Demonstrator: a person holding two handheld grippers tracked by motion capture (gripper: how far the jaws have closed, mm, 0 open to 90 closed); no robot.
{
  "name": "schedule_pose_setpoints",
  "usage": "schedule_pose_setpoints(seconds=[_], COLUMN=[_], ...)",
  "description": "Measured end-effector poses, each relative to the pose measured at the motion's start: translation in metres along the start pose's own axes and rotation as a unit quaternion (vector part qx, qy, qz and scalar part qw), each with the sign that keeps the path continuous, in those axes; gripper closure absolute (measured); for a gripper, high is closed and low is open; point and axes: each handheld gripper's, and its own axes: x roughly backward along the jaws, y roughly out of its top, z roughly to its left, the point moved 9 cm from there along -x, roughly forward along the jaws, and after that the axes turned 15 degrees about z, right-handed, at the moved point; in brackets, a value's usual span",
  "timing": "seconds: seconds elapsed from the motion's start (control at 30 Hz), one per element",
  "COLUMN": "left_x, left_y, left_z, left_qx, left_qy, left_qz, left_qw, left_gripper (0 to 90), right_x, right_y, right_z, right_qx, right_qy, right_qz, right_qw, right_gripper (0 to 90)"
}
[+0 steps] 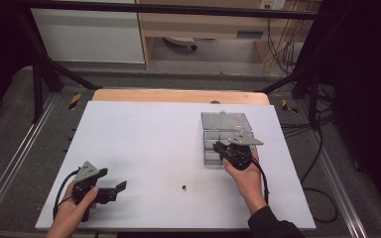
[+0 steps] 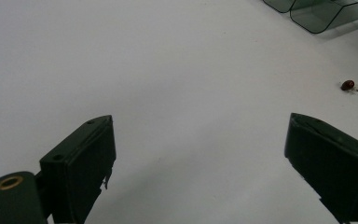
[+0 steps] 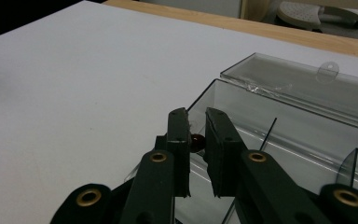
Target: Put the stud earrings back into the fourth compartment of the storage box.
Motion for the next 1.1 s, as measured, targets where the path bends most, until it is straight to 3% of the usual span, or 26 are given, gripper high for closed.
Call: schedule_pose_setpoints(seconds=[0.27, 0.37, 0.5, 0.7, 0.8, 0.97, 1.1], left_x=[0.0, 0.0, 0.0, 0.0, 0.001, 0.001, 0.001], left_y=[0.0, 0.0, 0.0, 0.0, 0.0, 0.0, 0.0], left_z=[0.0, -0.001, 0.0, -0.001, 0.0, -0.001, -0.001], left_qx=[0.0, -0.001, 0.0, -0.001, 0.0, -0.002, -0.003], left_qy=[-0.001, -0.001, -0.001, -0.002, -0.002, -0.001, 0.0], left_qz=[0.001, 0.001, 0.0, -0.001, -0.002, -0.002, -0.001], left_qw=[1.0, 1.0, 1.0, 1.0, 1.0, 1.0, 1.0], left_gripper=[9.0, 9.0, 9.0, 9.0, 9.0, 8.9, 8.9], right_x=[-0.012, -0.011, -0.006, 0.001, 0.004, 0.009, 0.015], right_y=[-0.011, -0.009, -0.007, -0.007, -0.006, -0.004, -0.003], right_z=[-0.003, 0.0, 0.001, 0.006, 0.013, 0.02, 0.027], right_qx=[0.003, 0.003, 0.003, -0.006, -0.012, -0.011, -0.01], right_qy=[-0.009, -0.006, -0.006, -0.003, 0.011, -0.004, -0.002], right_qz=[0.028, 0.021, 0.014, 0.009, 0.007, 0.003, -0.001], right_qw=[0.9996, 0.9998, 0.9999, 0.9999, 0.9998, 0.9999, 1.0], right_gripper=[79.6, 71.9, 68.8, 53.9, 42.3, 19.1, 9.3])
